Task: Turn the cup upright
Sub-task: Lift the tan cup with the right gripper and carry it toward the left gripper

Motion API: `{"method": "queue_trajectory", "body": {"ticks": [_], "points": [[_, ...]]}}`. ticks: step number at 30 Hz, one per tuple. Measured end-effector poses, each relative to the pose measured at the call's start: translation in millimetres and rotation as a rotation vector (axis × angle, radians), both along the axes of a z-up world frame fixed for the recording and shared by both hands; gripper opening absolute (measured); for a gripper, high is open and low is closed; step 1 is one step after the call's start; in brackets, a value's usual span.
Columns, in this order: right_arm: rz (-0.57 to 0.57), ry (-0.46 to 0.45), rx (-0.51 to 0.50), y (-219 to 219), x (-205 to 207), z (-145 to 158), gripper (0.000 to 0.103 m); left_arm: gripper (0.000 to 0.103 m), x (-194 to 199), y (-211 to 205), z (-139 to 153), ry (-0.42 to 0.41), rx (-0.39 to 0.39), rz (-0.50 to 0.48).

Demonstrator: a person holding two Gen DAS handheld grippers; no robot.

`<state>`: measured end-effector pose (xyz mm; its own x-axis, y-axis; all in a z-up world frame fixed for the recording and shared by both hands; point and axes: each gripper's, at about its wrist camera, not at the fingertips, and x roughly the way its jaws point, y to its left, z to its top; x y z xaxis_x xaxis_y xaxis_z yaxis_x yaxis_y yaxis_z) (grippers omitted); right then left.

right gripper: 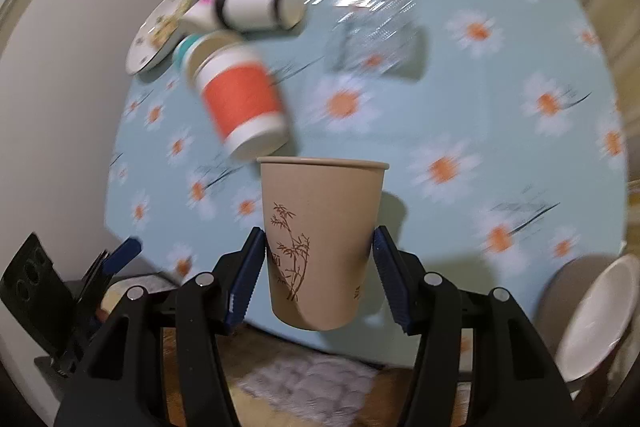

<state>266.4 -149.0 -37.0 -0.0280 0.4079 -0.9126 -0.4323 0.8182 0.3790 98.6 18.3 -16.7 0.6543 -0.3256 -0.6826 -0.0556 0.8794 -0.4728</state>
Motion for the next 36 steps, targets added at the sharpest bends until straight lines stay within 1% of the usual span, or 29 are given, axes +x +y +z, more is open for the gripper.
{"method": "queue_trajectory", "body": {"ticks": [2,6,9,11,13,14,16,18,19,24,31,34,36], "points": [[0.007,0.016,0.014,9.5,-14.3,-8.6,0.056,0.096,-7.0,1.4,0.4,0.012,0.014,0.007],[-0.012,0.069,0.042,18.7,-26.4,-29.6,0.056,0.096,-23.6,3.0,3.3,0.012,0.036,0.018],[-0.014,0.070,0.042,22.1,-30.9,-39.6,0.056,0.096,-34.3,2.0,3.5,0.019,0.054,0.025],[-0.011,0.077,0.066,24.8,-32.3,-44.8,0.057,0.096,-38.5,3.8,0.7,0.031,0.045,0.029],[-0.009,0.074,0.073,26.1,-31.9,-45.7,0.057,0.096,-41.4,6.2,-1.9,0.042,0.010,0.028],[-0.007,0.076,0.075,26.3,-32.1,-46.3,0.057,0.096,-42.0,7.0,-2.4,0.045,0.006,0.030],[-0.005,0.075,0.072,26.1,-32.7,-47.8,0.058,0.096,-41.7,6.0,-1.7,0.046,0.031,0.034],[0.006,0.077,0.064,26.4,-34.0,-48.5,0.063,0.096,-40.7,3.7,-0.6,0.048,0.066,0.032],[0.000,0.078,0.057,25.6,-34.5,-48.5,0.064,0.096,-40.2,3.3,-0.4,0.049,0.069,0.030],[-0.005,0.068,0.060,26.2,-36.1,-44.4,0.065,0.096,-39.3,2.3,-0.9,0.056,0.058,0.030],[-0.007,0.086,0.088,19.6,-35.3,-41.5,0.065,0.096,-37.7,-3.2,3.0,0.062,0.085,0.019],[-0.020,0.078,0.120,9.8,-36.6,-33.8,0.065,0.096,-34.4,-6.7,4.5,0.068,0.081,0.002],[-0.045,0.072,0.134,0.9,-37.8,-26.4,0.066,0.096,-30.5,-10.6,6.7,0.057,0.063,-0.036]]}}
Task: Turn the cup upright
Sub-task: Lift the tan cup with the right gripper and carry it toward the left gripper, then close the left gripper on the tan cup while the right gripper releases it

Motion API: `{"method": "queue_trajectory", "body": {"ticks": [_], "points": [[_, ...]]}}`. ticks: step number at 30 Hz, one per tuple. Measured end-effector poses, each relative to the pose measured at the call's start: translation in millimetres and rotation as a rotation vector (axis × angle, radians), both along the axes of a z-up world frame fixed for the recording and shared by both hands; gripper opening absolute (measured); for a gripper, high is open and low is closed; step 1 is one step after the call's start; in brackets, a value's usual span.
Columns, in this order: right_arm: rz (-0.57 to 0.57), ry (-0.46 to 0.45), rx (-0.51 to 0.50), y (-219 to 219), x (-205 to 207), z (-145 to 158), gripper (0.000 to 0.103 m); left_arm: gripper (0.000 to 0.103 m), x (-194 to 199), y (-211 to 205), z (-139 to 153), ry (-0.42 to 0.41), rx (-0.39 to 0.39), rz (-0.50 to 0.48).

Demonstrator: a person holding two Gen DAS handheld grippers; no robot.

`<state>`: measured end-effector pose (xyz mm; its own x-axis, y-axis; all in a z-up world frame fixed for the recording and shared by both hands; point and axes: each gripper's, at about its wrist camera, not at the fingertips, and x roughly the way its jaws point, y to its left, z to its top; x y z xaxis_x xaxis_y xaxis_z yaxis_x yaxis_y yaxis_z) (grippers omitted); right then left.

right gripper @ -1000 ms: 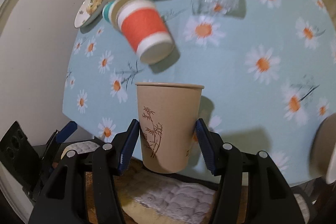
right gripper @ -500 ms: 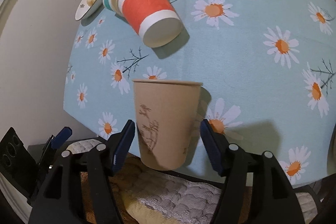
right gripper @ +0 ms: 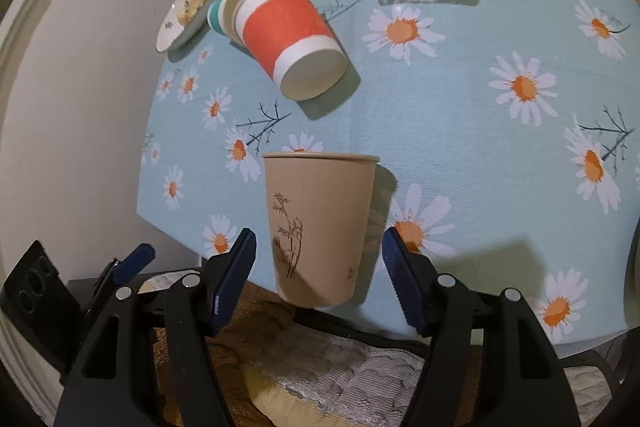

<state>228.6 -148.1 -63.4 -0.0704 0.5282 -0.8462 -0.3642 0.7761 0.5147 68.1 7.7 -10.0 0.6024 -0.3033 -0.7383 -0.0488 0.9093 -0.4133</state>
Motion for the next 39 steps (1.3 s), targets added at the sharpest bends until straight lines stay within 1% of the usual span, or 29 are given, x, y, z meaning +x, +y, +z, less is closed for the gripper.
{"method": "queue_trajectory", "body": {"ticks": [3,5,7,8,10,12,14,15,17,18,20,23,26,27,29,32,36,39], "points": [[-0.029,-0.041,0.019,-14.6,-4.0,21.1,0.065,0.096,8.0,-6.9,1.0,0.013,0.005,-0.027],[-0.066,-0.070,0.040,-31.1,-6.0,36.7,0.065,0.096,14.6,-9.5,-0.2,0.031,-0.020,-0.042],[-0.100,-0.095,0.067,-46.7,-8.3,48.6,0.065,0.096,26.0,-11.5,-0.9,0.055,-0.068,-0.049],[-0.124,-0.113,0.087,-57.3,-11.2,55.1,0.066,0.096,29.3,-12.1,-1.6,0.063,-0.079,-0.050],[-0.161,-0.137,0.105,-71.9,-16.9,61.8,0.066,0.096,41.0,-15.1,-2.9,0.092,-0.096,-0.041],[-0.194,-0.130,0.154,-88.0,-26.2,63.7,0.066,0.095,55.4,-20.5,-5.7,0.132,-0.118,-0.041],[-0.206,-0.139,0.174,-94.9,-33.6,64.1,0.066,0.095,68.3,-27.7,-10.4,0.177,-0.115,-0.046],[-0.207,-0.149,0.174,-96.9,-37.7,63.7,0.066,0.095,72.6,-30.2,-11.9,0.189,-0.110,-0.047],[-0.205,-0.162,0.180,-100.6,-46.6,57.0,0.071,0.095,84.2,-37.8,-17.8,0.225,-0.101,-0.049],[-0.201,-0.162,0.188,-101.3,-48.5,53.4,0.071,0.095,87.8,-39.1,-20.8,0.240,-0.093,-0.042],[-0.210,-0.132,0.199,-106.9,-54.6,38.7,0.071,0.095,94.9,-43.1,-26.7,0.266,-0.077,-0.032],[-0.216,-0.122,0.204,-116.4,-62.4,28.2,0.071,0.095,103.0,-46.6,-37.3,0.310,-0.069,-0.017],[-0.210,-0.082,0.243,-118.9,-67.5,14.6,0.071,0.095,109.4,-49.0,-40.8,0.319,-0.062,0.003],[-0.200,-0.071,0.250,-117.7,-68.2,10.5,0.071,0.093,111.9,-50.1,-42.1,0.326,-0.056,0.008],[-0.187,-0.048,0.260,-115.3,-70.9,0.7,0.071,0.079,116.1,-53.7,-43.8,0.337,-0.047,0.005],[-0.181,-0.033,0.272,-115.9,-75.4,-5.9,0.071,0.075,121.0,-57.4,-47.1,0.349,-0.036,0.009],[-0.160,-0.050,0.281,-114.3,-79.5,-2.3,0.071,0.075,125.3,-58.5,-51.9,0.368,-0.029,0.031],[-0.159,-0.031,0.278,-114.7,-80.3,-7.2,0.071,0.075,128.0,-60.6,-54.5,0.373,-0.006,0.031]]}}
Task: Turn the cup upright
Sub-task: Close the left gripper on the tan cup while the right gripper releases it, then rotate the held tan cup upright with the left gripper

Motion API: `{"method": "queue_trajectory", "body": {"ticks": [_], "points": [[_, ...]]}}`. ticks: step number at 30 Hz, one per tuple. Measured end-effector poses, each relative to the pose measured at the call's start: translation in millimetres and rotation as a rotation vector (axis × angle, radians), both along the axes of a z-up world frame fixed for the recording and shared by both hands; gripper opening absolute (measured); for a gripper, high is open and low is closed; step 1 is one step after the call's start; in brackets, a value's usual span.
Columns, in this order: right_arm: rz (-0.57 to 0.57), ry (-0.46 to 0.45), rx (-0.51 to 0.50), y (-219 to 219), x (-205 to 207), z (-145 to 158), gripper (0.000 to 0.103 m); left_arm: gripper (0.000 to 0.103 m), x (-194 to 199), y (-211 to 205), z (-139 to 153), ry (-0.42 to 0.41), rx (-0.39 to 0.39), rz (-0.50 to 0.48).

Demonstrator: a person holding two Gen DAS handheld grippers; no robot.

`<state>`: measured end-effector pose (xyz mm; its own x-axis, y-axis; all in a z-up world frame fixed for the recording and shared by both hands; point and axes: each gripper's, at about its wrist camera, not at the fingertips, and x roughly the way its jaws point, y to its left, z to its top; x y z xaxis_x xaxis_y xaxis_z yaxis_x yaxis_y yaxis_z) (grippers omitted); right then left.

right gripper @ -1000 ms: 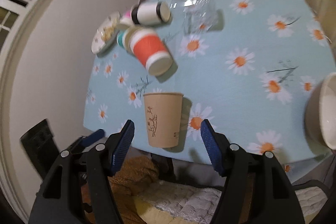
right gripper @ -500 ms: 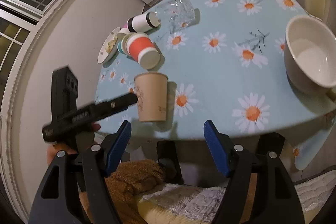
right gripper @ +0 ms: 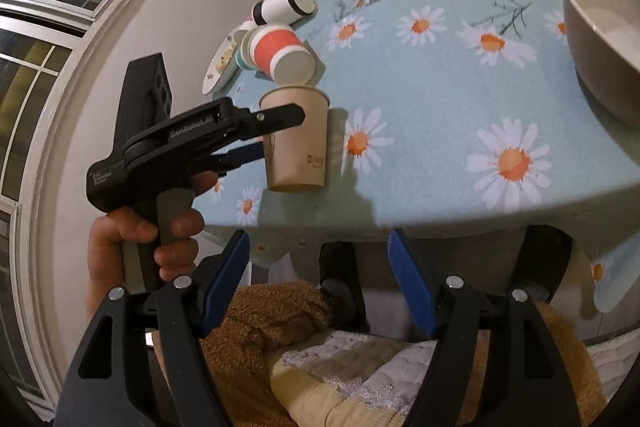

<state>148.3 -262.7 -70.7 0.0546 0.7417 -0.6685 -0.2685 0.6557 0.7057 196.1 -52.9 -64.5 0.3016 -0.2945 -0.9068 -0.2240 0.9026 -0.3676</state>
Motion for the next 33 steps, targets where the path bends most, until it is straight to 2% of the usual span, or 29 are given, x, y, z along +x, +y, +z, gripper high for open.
{"method": "queue_trajectory", "body": {"ticks": [4,8,14,20,25,28,33], "points": [[0.014,0.006,0.007,3.9,0.9,-2.4,0.071,0.059,3.5,-1.7,-3.2,0.011,0.000,-0.012],[0.002,0.019,0.013,2.3,1.8,-3.6,0.071,0.060,3.1,-4.7,-1.9,0.005,0.030,-0.023],[-0.004,0.013,0.007,1.0,0.3,-3.8,0.071,0.059,2.0,-5.7,1.8,-0.012,0.027,-0.026],[-0.008,-0.011,0.005,0.5,-2.5,-0.5,0.071,0.059,-12.3,-2.4,17.2,-0.068,0.057,-0.031],[-0.007,-0.021,-0.018,3.5,-1.5,2.0,0.071,0.059,-34.5,-1.0,37.7,-0.180,0.125,-0.031],[-0.011,-0.024,-0.029,6.1,-2.0,2.7,0.075,0.059,-52.6,-1.7,50.4,-0.272,0.198,-0.029],[-0.011,-0.020,-0.044,11.0,0.0,4.0,0.076,0.059,-83.1,-2.4,66.9,-0.430,0.293,-0.001]]}}
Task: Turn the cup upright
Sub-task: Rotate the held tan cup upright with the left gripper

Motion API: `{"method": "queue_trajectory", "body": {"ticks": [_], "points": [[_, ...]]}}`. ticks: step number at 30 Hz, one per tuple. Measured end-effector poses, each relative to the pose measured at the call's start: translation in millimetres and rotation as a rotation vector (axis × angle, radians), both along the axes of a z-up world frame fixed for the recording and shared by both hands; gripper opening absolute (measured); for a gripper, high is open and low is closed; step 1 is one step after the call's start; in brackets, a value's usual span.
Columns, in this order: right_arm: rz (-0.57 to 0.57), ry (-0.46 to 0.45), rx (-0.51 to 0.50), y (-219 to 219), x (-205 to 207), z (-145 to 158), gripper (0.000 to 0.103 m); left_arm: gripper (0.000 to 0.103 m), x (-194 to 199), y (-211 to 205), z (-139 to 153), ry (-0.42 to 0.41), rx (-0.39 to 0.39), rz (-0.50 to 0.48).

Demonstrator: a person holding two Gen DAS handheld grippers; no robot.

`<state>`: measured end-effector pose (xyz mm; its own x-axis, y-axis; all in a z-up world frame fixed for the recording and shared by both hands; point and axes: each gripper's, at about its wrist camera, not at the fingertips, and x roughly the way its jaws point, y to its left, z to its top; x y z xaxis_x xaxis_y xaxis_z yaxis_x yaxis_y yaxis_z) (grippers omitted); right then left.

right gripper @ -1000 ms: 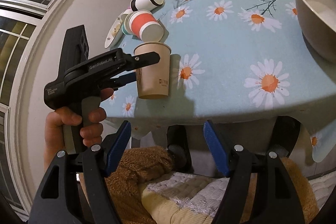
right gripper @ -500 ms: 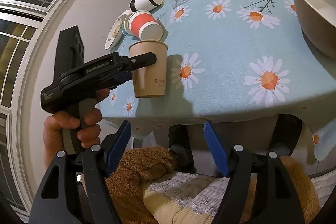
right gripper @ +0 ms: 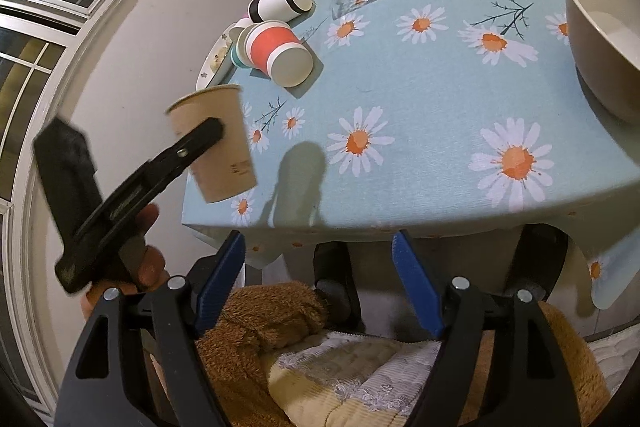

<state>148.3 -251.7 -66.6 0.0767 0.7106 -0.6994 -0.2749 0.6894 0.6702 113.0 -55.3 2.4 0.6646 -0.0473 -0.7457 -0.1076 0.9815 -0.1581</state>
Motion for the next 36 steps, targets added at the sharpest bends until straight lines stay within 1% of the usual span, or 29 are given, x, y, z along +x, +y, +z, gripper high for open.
{"method": "queue_trajectory", "body": {"ticks": [3,6,8,9,11,14,16,19,22,24,30,34,36], "points": [[-0.023,-0.016,-0.035,1.3,1.7,3.5,0.078,0.059,-16.6,-1.1,7.9,-0.109,0.035,0.037],[-0.027,-0.012,-0.024,4.7,2.7,6.0,0.079,0.059,-28.5,-3.2,12.6,-0.206,0.059,0.070],[-0.034,-0.017,-0.023,6.8,2.0,6.2,0.081,0.059,-32.1,-7.1,13.9,-0.258,0.091,0.090],[-0.057,-0.023,-0.014,5.1,1.4,6.2,0.081,0.059,-36.4,-9.5,14.0,-0.311,0.121,0.108],[-0.067,-0.038,-0.016,4.5,0.4,6.6,0.081,0.059,-42.2,-11.6,12.9,-0.373,0.149,0.130],[-0.064,-0.024,-0.016,4.7,0.6,2.2,0.081,0.059,-48.1,-14.4,8.5,-0.441,0.182,0.152],[-0.069,-0.024,-0.039,3.7,0.9,-1.2,0.081,0.059,-50.4,-17.3,3.1,-0.480,0.206,0.159],[-0.054,-0.035,-0.081,5.9,-1.4,-4.2,0.081,0.059,-51.8,-19.7,-9.8,-0.534,0.226,0.163],[-0.049,-0.040,-0.098,6.5,-3.1,-6.6,0.081,0.059,-51.0,-23.4,-21.7,-0.571,0.261,0.162],[-0.046,-0.041,-0.109,6.5,-4.3,-8.6,0.081,0.059,-49.7,-25.1,-29.2,-0.594,0.269,0.164],[-0.032,-0.030,-0.115,6.5,-3.6,-14.2,0.081,0.059,-43.0,-27.3,-51.7,-0.615,0.289,0.148],[-0.029,-0.019,-0.117,8.5,-1.2,-17.6,0.081,0.059,-42.3,-22.3,-69.2,-0.647,0.307,0.185],[-0.029,-0.019,-0.120,9.4,-0.6,-18.2,0.081,0.059,-40.3,-17.7,-77.8,-0.648,0.299,0.196]]}}
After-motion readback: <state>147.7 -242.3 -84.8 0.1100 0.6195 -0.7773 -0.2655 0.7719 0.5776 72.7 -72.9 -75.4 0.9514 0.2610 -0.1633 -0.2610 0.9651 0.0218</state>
